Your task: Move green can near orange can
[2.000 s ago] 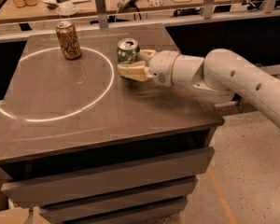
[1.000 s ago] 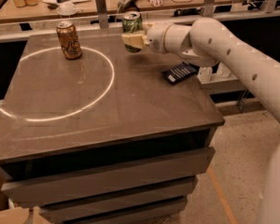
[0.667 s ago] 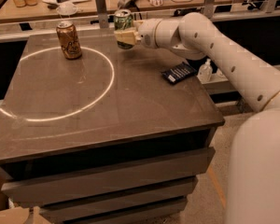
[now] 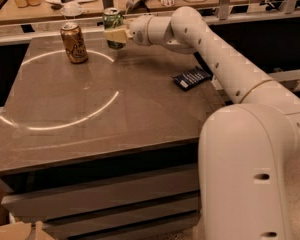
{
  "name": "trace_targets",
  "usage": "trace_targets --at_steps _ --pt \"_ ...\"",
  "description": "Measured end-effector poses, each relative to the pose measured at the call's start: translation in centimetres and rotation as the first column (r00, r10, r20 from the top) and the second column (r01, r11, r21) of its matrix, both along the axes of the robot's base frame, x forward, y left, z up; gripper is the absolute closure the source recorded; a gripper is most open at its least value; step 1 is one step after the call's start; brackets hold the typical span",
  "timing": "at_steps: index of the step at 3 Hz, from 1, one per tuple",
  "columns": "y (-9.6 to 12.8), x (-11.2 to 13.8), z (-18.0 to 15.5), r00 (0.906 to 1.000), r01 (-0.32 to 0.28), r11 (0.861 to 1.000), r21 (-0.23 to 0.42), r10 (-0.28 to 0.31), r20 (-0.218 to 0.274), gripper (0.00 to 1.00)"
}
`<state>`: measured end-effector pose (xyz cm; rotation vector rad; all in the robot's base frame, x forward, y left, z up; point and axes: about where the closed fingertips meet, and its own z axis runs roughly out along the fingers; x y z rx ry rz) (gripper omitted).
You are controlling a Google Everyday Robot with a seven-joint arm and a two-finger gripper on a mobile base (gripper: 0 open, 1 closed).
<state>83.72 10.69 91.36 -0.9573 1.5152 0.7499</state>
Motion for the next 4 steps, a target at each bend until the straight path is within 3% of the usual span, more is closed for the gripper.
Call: trace_targets --at_steps 2,3,4 --pt "5.9 -1.9 -1.7 0.9895 -0.135 0.990 -0.030 0.133 -0.055 0.13" --pt "7.1 -2.9 -2.5 0.9841 -0.163 0.986 -0.030 0.160 -0.077 0.00" --pt "6.2 -4.0 -3.0 0.9864 -0.141 0.990 -0.025 0.139 -0.088 0.00"
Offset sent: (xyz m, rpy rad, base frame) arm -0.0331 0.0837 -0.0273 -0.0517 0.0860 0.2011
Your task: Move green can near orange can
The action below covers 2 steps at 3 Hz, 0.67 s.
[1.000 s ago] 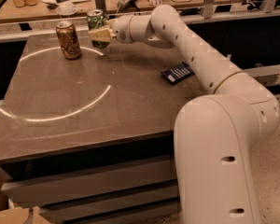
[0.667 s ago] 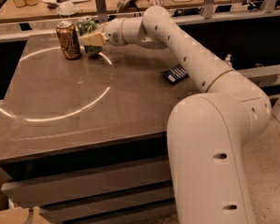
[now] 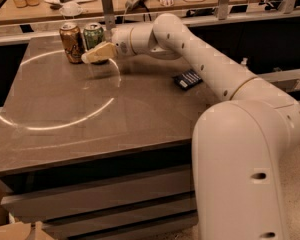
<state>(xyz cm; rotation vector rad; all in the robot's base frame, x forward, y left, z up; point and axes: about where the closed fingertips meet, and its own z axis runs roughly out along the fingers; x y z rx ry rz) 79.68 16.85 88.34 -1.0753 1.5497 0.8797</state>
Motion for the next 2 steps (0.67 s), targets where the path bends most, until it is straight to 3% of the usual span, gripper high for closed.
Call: trace_targets --at_steps 1,2 --pt "-5.1 -1.5 -0.1 0.9945 0.105 0.994 -0.013 -0.105 -0.004 0.00" --pt "-10.9 -3.2 -0.2 0.9718 0.236 0.971 -0.040 -0.236 0.010 0.00"
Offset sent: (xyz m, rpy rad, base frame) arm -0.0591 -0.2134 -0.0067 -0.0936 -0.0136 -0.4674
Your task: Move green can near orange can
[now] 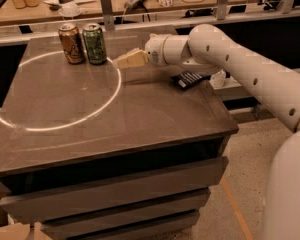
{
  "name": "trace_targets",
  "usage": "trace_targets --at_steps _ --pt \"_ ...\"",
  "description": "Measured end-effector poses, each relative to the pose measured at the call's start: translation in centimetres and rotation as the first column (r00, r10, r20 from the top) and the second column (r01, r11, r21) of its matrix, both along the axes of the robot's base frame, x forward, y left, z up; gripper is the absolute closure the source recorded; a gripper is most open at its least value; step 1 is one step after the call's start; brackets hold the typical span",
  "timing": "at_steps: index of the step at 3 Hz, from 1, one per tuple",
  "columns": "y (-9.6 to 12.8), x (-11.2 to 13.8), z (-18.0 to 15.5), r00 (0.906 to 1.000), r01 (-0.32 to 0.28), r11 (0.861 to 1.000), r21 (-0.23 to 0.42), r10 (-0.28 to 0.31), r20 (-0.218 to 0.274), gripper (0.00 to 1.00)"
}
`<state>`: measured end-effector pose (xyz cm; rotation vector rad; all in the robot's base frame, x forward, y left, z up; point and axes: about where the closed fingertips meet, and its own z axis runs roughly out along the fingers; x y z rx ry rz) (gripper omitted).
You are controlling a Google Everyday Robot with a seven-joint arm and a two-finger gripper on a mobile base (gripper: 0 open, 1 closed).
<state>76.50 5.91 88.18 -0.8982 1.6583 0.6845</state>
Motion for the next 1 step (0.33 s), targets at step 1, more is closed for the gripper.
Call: trace_targets --at_steps 1 --pt "-0.77 -0.49 -1.81 0.9995 0.021 1.000 -0.017 -0.022 -0.022 0.00"
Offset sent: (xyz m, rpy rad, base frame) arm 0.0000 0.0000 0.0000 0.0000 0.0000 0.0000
